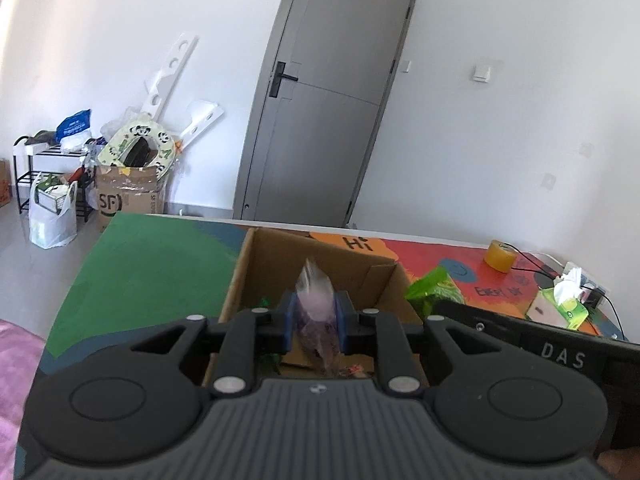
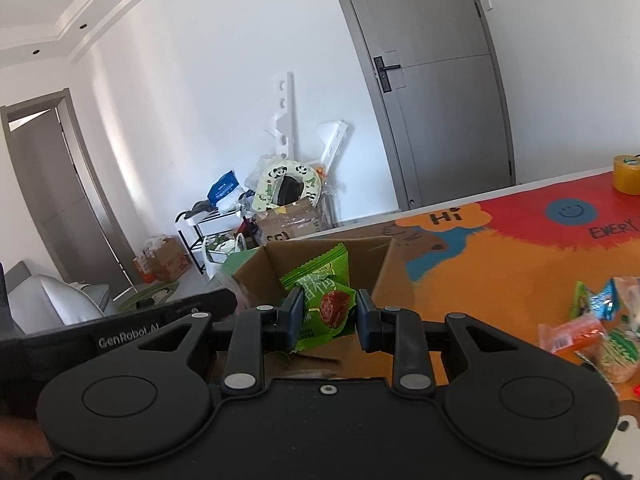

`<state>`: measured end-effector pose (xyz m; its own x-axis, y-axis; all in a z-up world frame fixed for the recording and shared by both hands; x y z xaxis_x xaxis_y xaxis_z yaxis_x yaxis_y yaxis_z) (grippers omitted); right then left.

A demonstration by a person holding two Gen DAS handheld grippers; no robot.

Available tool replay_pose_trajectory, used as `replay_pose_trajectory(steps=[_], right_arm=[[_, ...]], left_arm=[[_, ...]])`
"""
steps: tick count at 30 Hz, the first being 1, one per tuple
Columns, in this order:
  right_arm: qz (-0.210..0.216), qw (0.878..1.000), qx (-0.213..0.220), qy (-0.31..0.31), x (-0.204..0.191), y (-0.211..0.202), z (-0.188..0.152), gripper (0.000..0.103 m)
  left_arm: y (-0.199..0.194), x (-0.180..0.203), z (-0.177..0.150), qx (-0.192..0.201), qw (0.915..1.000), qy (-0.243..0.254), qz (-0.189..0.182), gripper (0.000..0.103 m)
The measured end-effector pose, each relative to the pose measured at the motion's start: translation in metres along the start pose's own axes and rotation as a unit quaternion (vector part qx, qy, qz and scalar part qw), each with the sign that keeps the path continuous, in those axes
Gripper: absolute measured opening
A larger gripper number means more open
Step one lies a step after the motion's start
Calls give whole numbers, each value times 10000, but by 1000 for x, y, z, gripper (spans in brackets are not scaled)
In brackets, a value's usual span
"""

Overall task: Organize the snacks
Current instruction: 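Carry both packets over the cardboard box and open both tools to drop them, then move both open tools back over the snack pile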

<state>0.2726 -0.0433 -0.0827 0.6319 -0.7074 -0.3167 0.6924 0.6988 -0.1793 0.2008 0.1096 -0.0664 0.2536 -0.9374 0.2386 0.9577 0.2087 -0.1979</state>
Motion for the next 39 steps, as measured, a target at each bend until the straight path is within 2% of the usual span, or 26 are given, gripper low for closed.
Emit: replay_pose_trajectory(steps=[4, 7, 10, 12, 14, 18, 23, 29, 32, 39], right_arm=[[60, 10000, 13, 48, -6, 9, 2, 29], [135, 9999, 2, 83, -8, 16, 3, 37], [80, 9999, 12, 127, -6, 11, 3, 38], [29, 9999, -6, 161, -1, 5, 2, 42], [-72, 9998, -6, 186, 5, -1, 1, 47], [-217, 9993, 2, 300, 20, -18, -1, 56], [-426, 9985, 27, 343, 36, -38, -4, 80], [-620, 9971, 79, 441, 54, -58, -5, 97], [-752, 9960, 141, 469, 64, -69, -6, 103], [-1023, 9927, 245, 589, 89, -95, -8, 103]], left_arm=[[-6, -8, 7, 100, 9999, 3, 133, 22], [-8, -11, 8, 43, 9997, -49, 223, 29], [-10, -9, 7, 6, 9998, -76, 194, 44], [-11, -7, 7, 5, 9998, -67, 197, 60], [-12, -4, 6, -4, 9997, -67, 229, 71], [-14, 7, 3, -38, 9999, -64, 154, 82], [-17, 19, -2, -129, 9998, -85, 96, 88], [-22, 34, -9, -225, 9996, -178, -19, 91], [-25, 45, -12, -212, 9996, -130, -94, 93], [-30, 72, -19, -210, 9991, -72, -363, 96]])
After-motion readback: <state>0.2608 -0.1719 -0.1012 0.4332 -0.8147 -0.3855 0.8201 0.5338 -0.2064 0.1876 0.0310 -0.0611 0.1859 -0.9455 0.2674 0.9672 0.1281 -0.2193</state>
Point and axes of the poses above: each gripper's, at about its wrist camera, not at the fingertips, and y roughly the way its jaws point, x to its right, z to its top, the point moved 7 cm from there along y, roughly the way its jaws point, and after that the axes turned 14 degrees about x, right-handed, at the moved point
